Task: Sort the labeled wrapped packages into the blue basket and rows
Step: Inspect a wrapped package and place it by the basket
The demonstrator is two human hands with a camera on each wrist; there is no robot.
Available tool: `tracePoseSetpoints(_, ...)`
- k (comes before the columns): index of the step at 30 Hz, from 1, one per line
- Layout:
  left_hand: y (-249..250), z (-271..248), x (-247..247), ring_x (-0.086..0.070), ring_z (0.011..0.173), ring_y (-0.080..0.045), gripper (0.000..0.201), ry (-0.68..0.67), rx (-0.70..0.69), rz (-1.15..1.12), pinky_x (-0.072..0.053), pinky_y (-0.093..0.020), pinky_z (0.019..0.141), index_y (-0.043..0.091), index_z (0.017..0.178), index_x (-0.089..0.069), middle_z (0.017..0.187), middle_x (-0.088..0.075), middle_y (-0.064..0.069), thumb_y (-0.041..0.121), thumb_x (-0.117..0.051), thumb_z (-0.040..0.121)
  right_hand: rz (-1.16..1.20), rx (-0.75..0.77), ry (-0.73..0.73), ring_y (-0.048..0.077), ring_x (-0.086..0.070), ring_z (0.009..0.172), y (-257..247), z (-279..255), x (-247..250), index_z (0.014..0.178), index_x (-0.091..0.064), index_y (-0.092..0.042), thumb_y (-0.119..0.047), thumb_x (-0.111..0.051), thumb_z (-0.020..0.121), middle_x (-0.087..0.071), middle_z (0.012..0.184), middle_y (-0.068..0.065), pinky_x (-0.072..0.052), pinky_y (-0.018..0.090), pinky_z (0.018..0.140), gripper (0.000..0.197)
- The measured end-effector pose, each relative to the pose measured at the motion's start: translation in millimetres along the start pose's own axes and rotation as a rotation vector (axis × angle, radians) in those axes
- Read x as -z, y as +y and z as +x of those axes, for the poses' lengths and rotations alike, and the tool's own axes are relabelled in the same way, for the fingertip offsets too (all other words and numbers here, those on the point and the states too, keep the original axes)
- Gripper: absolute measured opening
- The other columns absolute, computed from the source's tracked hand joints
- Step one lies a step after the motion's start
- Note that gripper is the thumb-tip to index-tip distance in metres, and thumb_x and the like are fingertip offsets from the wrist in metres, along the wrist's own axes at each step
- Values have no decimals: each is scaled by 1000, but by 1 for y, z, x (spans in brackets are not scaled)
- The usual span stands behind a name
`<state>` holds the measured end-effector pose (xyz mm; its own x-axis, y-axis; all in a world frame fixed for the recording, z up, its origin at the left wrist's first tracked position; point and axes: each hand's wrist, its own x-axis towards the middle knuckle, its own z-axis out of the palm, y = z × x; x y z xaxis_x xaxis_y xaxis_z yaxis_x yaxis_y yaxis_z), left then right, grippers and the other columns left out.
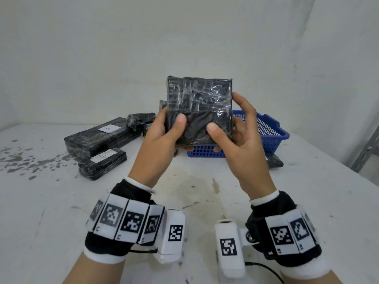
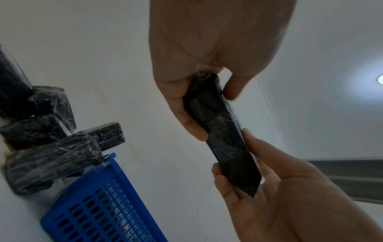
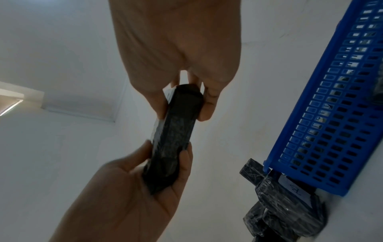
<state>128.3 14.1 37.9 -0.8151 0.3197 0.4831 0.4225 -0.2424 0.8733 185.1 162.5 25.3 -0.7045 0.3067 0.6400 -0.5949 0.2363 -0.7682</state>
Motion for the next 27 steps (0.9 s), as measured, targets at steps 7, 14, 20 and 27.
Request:
tracePoseSetpoints(7,0,1,0,-63,112,-20,41,22,35,-14,-50,-37,96,8,131,-52,123,-66,-4,36,-42,102,47,-18,-2,48,-60,104,-1,1,2,144,-42,-32,-19,-56,102,-71,114,14,-55,53,85,46)
tracePoseSetpoints(14,-1,-3,-2,-62,108,1,62,20,-42,201,-49,-20,95,21,130,-51,119,-66,13,46,-66,74,11,-9,41,20,-71,93,-3,-2,-2,136,-44,-26,-13,-70,92,-73,106,8,-59,43,87,52)
tracePoseSetpoints(20,-4,-2,-3,-63,106,0,45,21,-29,147,-50,-16,90,17,132,-47,117,-66,9,33,-60,92,-84,0,97,25,-72,92,-3,-4,-6,130,-42,-31,-25,-79,85,-73,107,5,-57,50,88,58)
tracePoseSetpoints(27,-3,0,-2,-64,106,-5,35,49,16,86,-50,-23,91,14,123,-56,114,-68,6,37,-47,99,-112,-13,123,25,-70,94,-1,-2,-3,137,-47,-34,-35,-73,90,-76,101,3,-54,55,92,53)
